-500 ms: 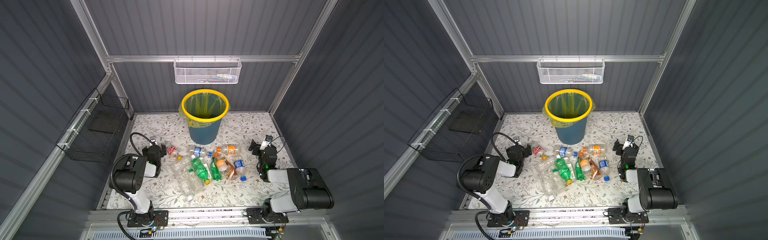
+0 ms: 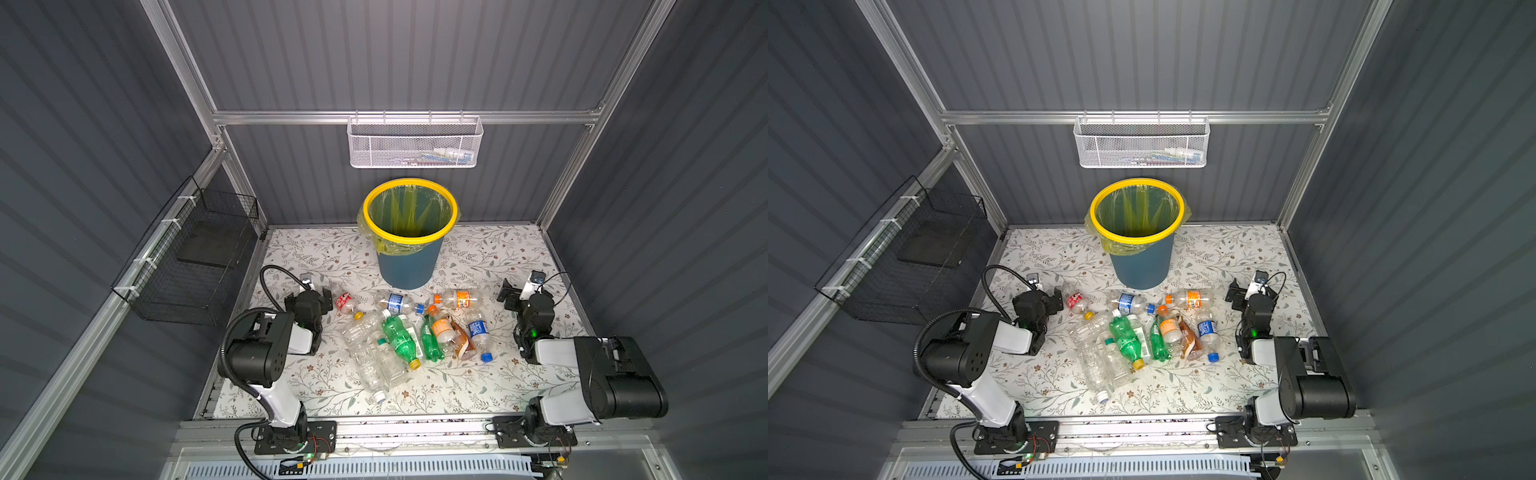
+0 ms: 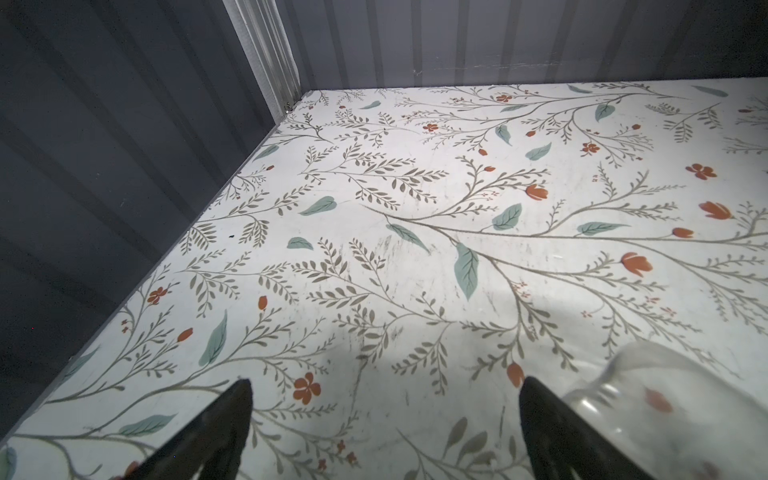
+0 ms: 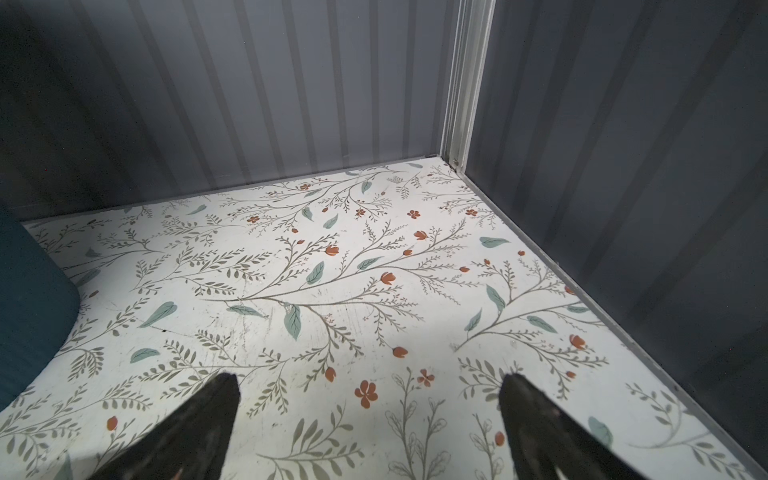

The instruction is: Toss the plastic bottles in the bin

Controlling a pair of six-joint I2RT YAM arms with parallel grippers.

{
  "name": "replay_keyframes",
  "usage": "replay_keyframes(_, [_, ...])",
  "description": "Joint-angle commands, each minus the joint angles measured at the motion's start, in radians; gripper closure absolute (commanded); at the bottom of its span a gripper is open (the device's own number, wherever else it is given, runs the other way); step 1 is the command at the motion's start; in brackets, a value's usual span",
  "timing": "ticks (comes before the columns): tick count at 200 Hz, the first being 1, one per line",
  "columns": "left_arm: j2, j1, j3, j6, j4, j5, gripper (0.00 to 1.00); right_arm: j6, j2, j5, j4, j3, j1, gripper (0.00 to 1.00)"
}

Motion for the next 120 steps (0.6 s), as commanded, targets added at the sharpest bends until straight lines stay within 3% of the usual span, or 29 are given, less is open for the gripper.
replay_keyframes(1, [-0.007, 0.008, 0.006, 0.014, 0.000, 0.006, 0.00, 0.010, 0.002, -0.027, -0.011, 0.004, -0.013, 0.01])
replay_keyframes(59, [-0.006, 0.013, 0.013, 0.012, -0.014, 0.020, 0.00, 0.021, 0.000, -0.065, -0.022, 0.009, -0.033, 0.01])
replay_keyframes(90, [-0.012, 0.013, 0.006, 0.025, 0.011, 0.017, 0.08, 0.022, -0.001, -0.067, -0.019, 0.006, -0.033, 0.06])
replay_keyframes(120, [-0.177, 0.011, 0.082, 0.017, -0.265, 0.009, 0.07, 0.036, -0.041, -0.034, -0.096, 0.027, -0.035, 0.12])
